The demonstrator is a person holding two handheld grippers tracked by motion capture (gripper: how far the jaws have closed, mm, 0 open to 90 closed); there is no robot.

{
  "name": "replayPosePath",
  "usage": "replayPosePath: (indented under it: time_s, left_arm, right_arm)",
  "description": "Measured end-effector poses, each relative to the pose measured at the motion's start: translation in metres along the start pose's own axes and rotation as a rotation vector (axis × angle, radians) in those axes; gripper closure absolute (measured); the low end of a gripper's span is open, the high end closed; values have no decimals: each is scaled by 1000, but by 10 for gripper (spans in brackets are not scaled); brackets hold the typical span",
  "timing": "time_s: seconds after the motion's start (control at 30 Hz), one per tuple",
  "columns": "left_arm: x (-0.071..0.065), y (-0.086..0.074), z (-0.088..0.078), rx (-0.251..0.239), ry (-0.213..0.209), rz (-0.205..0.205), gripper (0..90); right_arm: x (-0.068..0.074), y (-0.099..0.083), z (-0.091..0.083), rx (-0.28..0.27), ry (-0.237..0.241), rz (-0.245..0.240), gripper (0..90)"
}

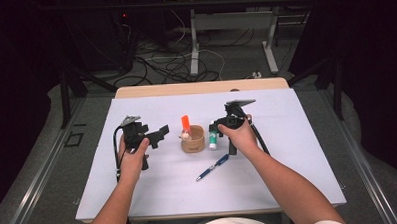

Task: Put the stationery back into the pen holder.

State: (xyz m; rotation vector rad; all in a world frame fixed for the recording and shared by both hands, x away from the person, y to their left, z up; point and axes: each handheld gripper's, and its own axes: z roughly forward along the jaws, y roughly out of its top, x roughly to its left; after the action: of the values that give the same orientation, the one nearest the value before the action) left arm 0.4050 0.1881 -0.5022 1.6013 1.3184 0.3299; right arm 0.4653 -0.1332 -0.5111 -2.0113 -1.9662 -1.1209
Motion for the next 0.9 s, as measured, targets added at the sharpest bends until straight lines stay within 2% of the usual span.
replayPosePath:
  time_s: [0.23,0.27,0.3,0.4,0.53,0.77,0.9]
  left_arm:
    - [0,0,-1,8,3,46,32]
    - [0,0,-1,9,7,50,30]
    - [-1,-1,0,-3,16,50,30]
    - [-1,0,0,10,26,66,21]
    - [0,-1,0,11,38,78,9]
    - [1,-2,0,14,60,107,2]
    - [1,-2,0,10,61,111,2]
  right_arm:
    - [7,-3,-12,-71,25,-70,655]
    - [8,-4,-13,-78,21,-94,655]
    - [10,-5,-15,-92,22,-102,655]
    - [15,-8,-18,-120,28,-126,655]
    - [19,-11,-21,-181,42,-207,654]
    - [32,-19,-29,-240,66,-329,655]
    - [36,-22,-32,-294,90,-399,654]
